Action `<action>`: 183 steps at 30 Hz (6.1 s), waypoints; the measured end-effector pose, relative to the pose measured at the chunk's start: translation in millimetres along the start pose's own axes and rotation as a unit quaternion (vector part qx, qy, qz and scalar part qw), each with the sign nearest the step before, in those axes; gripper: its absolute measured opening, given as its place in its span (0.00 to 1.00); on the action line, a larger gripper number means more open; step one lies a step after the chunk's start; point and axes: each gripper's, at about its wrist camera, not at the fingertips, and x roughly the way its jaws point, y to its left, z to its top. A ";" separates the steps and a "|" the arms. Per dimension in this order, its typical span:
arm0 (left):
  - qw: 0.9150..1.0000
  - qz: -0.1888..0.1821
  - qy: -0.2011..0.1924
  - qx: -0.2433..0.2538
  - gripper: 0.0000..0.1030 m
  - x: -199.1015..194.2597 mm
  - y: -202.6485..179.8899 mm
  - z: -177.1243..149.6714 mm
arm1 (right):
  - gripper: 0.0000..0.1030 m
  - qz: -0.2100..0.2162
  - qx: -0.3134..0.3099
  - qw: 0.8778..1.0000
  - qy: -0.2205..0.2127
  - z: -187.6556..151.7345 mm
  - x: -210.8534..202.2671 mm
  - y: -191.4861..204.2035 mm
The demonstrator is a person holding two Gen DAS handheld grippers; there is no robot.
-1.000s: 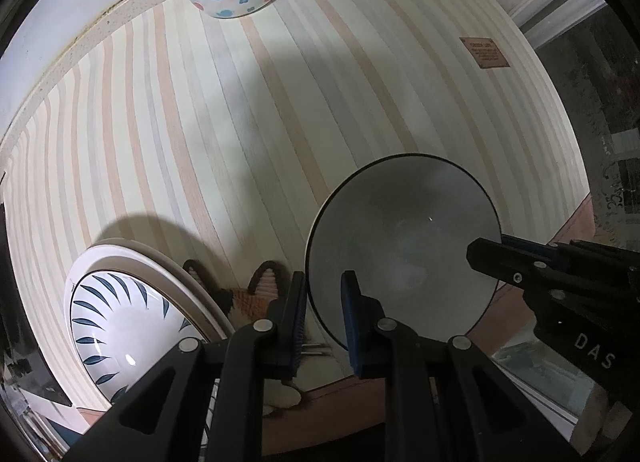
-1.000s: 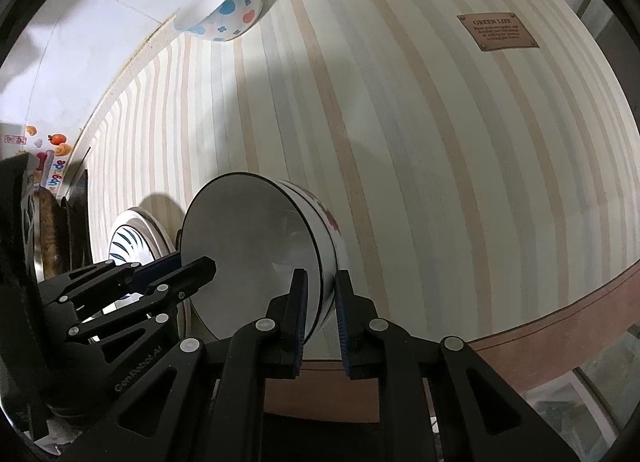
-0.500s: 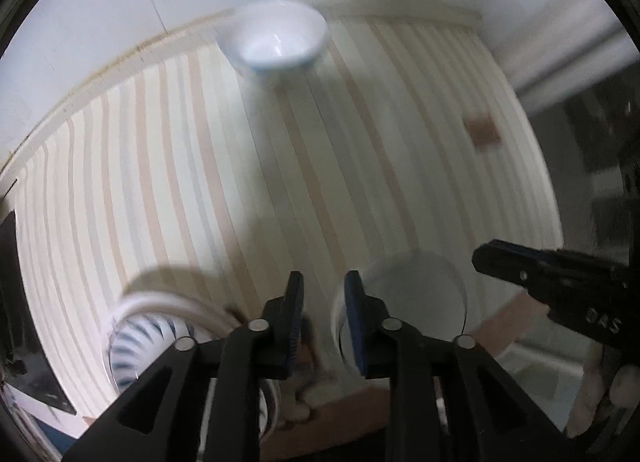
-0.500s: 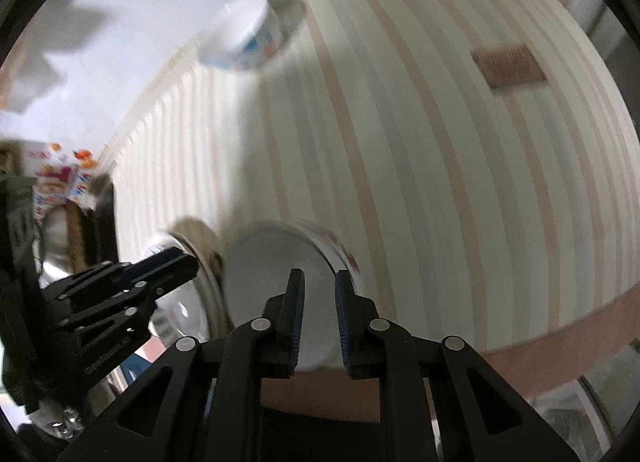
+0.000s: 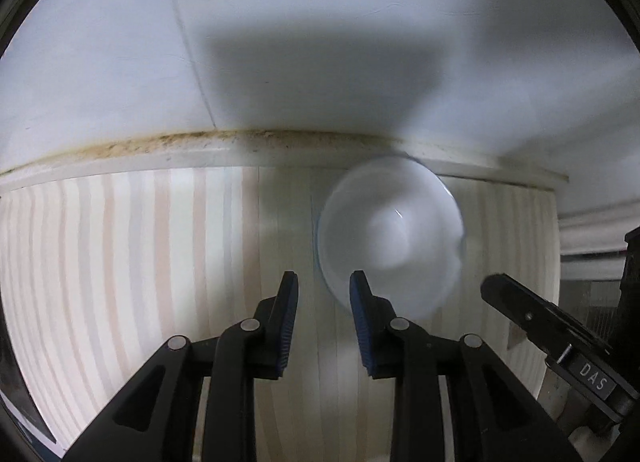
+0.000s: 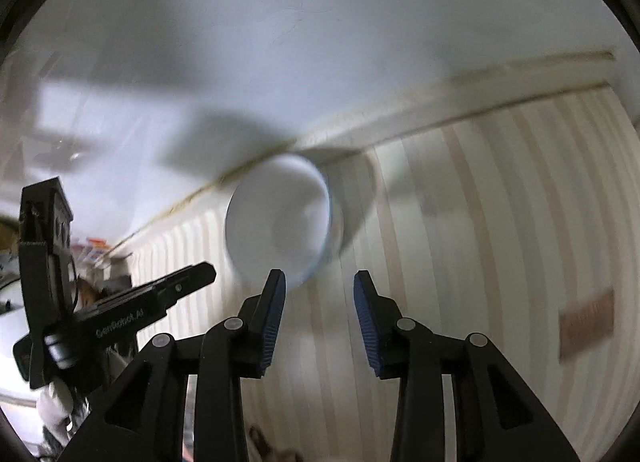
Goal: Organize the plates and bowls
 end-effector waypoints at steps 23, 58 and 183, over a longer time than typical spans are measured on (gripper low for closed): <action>0.999 0.023 0.011 0.038 0.15 52.1 -18.4 5.4 | 0.19 -0.040 -0.006 0.998 0.044 46.5 91.2 -2.6; 0.991 0.009 -0.025 0.130 0.15 -89.7 -62.3 -151.9 | 0.12 -0.024 -0.026 0.999 0.003 -105.4 -79.4 25.9; 0.984 -0.107 0.105 0.093 0.90 28.1 -34.1 -224.4 | 0.89 0.120 0.087 0.987 0.055 -268.1 -29.6 -103.1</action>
